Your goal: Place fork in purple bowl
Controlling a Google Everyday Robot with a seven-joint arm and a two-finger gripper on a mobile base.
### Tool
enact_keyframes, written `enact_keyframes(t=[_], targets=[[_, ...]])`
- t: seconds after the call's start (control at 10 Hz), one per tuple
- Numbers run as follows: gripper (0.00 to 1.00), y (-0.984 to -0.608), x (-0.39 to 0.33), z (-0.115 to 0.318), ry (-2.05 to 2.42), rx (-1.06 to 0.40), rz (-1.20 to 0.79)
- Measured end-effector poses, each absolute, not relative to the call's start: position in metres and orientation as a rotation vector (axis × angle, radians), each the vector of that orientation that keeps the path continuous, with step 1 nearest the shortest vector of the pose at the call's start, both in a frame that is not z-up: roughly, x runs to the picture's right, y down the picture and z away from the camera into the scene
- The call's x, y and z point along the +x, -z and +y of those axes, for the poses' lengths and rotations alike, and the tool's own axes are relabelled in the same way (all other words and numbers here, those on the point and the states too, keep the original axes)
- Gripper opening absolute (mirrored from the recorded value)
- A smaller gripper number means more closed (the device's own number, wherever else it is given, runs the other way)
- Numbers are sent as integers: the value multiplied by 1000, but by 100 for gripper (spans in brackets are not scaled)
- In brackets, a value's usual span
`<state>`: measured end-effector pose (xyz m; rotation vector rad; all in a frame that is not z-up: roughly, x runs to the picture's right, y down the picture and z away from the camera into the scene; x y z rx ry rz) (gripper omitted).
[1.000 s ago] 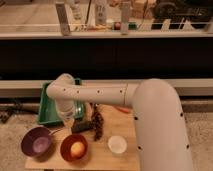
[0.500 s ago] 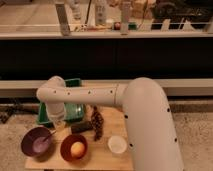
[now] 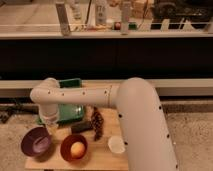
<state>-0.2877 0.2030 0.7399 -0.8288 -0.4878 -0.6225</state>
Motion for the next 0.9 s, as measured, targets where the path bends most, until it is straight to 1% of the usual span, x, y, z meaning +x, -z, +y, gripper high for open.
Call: enact_keyframes(t=[0.1,0.2,0.3,0.4,0.5,0.7,0.9], targets=[[52,-736,-293,204,628,-828,-499],[59,-733,-295,206,632,-829,-505],[72,-732,-300,210,638,-831,-515],[77,-732,-303,213,639,-829,-521],[80,-731,-307,215,639,-826,-528],[80,-732,-310,214,612,-816,-537],[80,-738,-307,203,534,-819,-524]])
